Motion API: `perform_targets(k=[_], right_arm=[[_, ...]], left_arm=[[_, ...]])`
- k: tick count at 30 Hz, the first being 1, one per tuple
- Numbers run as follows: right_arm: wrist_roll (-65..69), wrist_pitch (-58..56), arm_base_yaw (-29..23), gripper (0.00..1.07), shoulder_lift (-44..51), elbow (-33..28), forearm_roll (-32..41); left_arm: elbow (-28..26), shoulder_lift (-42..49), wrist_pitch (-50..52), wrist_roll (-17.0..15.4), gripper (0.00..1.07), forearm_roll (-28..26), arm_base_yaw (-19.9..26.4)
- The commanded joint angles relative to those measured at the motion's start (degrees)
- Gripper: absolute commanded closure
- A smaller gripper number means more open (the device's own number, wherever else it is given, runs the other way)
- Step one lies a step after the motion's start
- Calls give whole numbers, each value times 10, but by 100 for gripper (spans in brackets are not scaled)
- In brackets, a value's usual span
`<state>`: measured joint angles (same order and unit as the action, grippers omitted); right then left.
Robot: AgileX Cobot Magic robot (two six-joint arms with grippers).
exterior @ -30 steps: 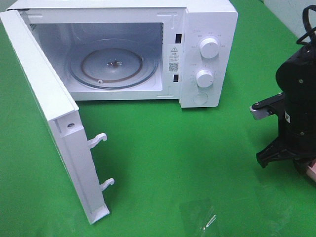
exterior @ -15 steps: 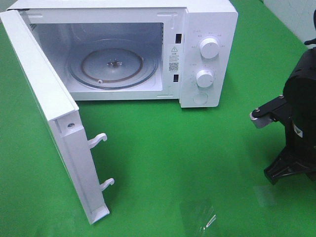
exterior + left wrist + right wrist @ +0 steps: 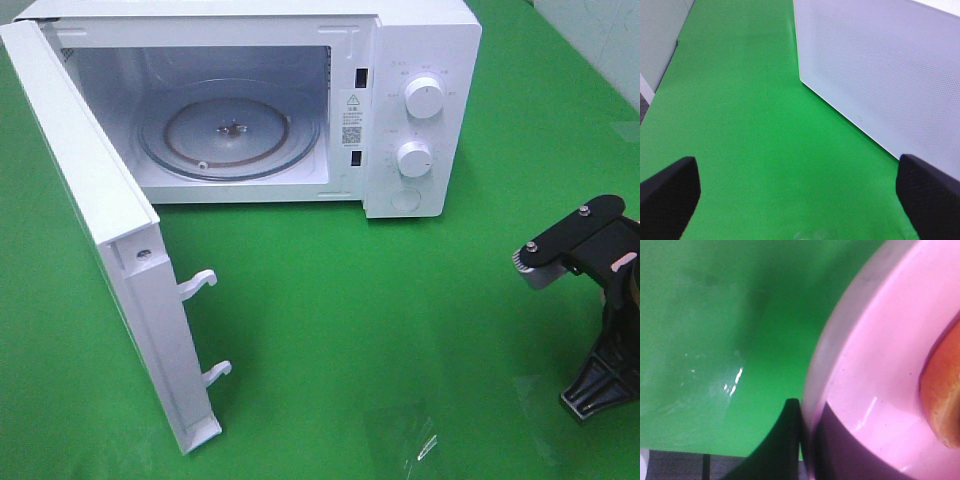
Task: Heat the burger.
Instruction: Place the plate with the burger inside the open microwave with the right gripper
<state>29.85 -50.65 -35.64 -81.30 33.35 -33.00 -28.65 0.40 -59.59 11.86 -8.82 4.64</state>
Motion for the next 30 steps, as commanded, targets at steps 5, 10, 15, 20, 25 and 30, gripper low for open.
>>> perform_targets(k=[5, 10, 15, 20, 25, 30], right_arm=[[9, -44, -54, 107, 60, -39, -33], [17, -52, -80, 107, 89, -39, -44], [21, -73, -110, 107, 112, -39, -51], [29, -123, -177, 107, 139, -40, -50], [30, -135, -205, 107, 145, -40, -50], [30, -140, -250, 107, 146, -40, -51]], left_arm=[[2, 13, 0, -2, 7, -3, 0], [2, 13, 0, -2, 7, -3, 0], [2, 13, 0, -2, 7, -3, 0], [2, 13, 0, -2, 7, -3, 0], [2, 13, 0, -2, 7, -3, 0], [2, 13, 0, -2, 7, -3, 0]])
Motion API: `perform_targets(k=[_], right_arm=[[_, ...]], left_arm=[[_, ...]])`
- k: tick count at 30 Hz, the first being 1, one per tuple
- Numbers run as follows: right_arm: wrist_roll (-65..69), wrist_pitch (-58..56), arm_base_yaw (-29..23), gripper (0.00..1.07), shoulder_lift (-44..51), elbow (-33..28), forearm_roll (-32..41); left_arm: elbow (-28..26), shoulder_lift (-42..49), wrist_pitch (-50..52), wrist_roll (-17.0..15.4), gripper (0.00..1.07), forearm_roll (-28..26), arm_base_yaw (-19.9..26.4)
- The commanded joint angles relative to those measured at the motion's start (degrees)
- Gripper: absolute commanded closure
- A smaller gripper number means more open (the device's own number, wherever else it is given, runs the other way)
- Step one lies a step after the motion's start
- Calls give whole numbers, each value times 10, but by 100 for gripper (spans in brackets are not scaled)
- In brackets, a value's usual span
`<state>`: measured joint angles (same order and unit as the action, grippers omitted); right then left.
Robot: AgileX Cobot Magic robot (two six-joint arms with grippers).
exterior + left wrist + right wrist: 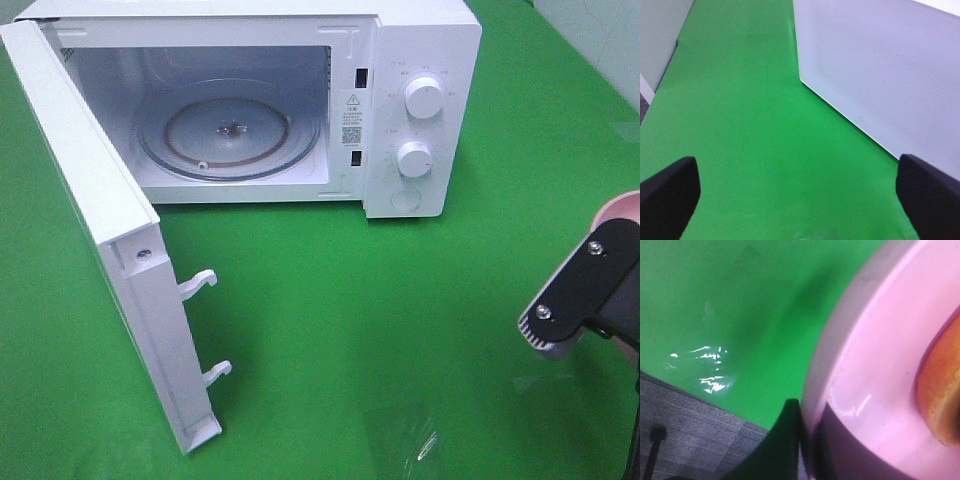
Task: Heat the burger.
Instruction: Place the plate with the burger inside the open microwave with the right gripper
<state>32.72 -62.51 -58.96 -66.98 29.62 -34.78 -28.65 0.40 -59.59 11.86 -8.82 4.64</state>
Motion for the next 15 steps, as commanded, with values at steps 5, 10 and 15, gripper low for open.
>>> perform_targets(k=[5, 10, 15], right_arm=[[2, -23, -60, 107, 3, -2, -33], [2, -23, -90, 107, 3, -2, -33], [0, -26, -138, 107, 3, -2, -36]], left_arm=[[2, 13, 0, -2, 7, -3, 0], [2, 13, 0, -2, 7, -3, 0], [2, 13, 0, -2, 7, -3, 0]])
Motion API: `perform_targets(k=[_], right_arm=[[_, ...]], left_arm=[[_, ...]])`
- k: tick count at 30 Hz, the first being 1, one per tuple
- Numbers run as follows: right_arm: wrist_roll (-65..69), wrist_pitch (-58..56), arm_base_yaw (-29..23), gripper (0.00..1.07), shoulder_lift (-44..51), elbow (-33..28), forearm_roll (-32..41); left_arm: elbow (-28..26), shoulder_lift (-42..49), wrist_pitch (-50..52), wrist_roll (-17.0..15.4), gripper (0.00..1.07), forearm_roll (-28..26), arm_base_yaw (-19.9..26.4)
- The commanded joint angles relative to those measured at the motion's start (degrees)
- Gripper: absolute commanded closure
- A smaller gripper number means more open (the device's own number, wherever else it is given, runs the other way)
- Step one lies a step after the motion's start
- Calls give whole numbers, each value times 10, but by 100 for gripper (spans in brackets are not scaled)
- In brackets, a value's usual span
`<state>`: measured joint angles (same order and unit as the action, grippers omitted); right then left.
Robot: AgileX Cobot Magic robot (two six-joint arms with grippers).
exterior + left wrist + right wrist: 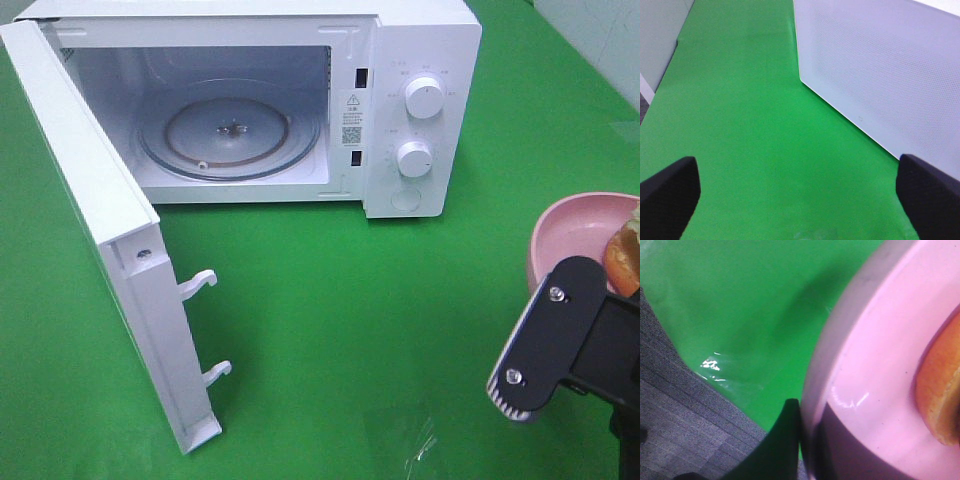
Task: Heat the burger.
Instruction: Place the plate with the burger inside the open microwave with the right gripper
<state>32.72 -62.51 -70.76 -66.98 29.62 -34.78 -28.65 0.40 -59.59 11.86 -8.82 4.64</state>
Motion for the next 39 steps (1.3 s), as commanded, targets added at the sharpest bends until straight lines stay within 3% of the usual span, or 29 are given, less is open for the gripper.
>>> perform_targets(k=[1, 25, 39], right_arm=[[0, -26, -19, 107, 3, -2, -36], [-23, -48, -193, 106, 3, -2, -48], [-104, -37, -199, 106, 3, -2, -63]], left_arm=[[2, 13, 0, -2, 7, -3, 0], [2, 13, 0, -2, 7, -3, 0], [2, 13, 0, -2, 7, -3, 0]])
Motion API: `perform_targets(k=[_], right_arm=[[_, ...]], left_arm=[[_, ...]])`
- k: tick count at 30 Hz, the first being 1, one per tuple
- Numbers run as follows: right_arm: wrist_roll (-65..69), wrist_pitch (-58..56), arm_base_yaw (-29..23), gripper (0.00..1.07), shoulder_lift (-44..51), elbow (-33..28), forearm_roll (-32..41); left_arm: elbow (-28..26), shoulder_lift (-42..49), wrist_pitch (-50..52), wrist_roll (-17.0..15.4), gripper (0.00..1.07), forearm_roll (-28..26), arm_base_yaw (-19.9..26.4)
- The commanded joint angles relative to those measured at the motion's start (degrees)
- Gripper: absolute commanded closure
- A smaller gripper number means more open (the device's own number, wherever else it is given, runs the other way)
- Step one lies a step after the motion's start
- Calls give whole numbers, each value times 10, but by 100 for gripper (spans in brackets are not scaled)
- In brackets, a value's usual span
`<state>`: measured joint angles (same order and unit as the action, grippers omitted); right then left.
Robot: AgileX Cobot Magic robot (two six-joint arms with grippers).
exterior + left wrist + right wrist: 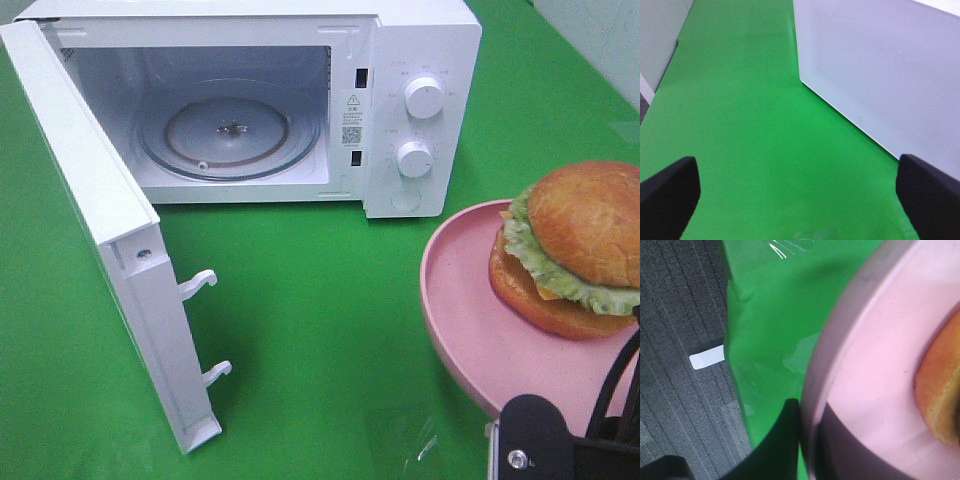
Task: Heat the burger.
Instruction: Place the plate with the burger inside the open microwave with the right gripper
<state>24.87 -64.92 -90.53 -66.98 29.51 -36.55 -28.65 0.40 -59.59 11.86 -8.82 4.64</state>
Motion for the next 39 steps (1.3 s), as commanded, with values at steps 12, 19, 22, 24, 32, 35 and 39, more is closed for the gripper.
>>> perform_targets(k=[12, 19, 22, 24, 32, 35, 39], right_arm=[[-92, 6, -1, 104, 3, -1, -46], [-92, 9, -1, 103, 3, -1, -46], [-95, 11, -1, 103, 3, -1, -48], [-125, 35, -1, 103, 3, -1, -54], [-176, 78, -1, 103, 7, -1, -78], [-198, 97, -1, 103, 9, -1, -81], [-211, 115, 1, 103, 9, -1, -82]], left_arm=[[2, 13, 0, -2, 7, -3, 0], [2, 13, 0, -2, 7, -3, 0], [2, 13, 0, -2, 7, -3, 0], [2, 13, 0, -2, 7, -3, 0], [2, 13, 0, -2, 7, -3, 0], [2, 13, 0, -2, 7, -3, 0], [2, 13, 0, -2, 7, -3, 0]])
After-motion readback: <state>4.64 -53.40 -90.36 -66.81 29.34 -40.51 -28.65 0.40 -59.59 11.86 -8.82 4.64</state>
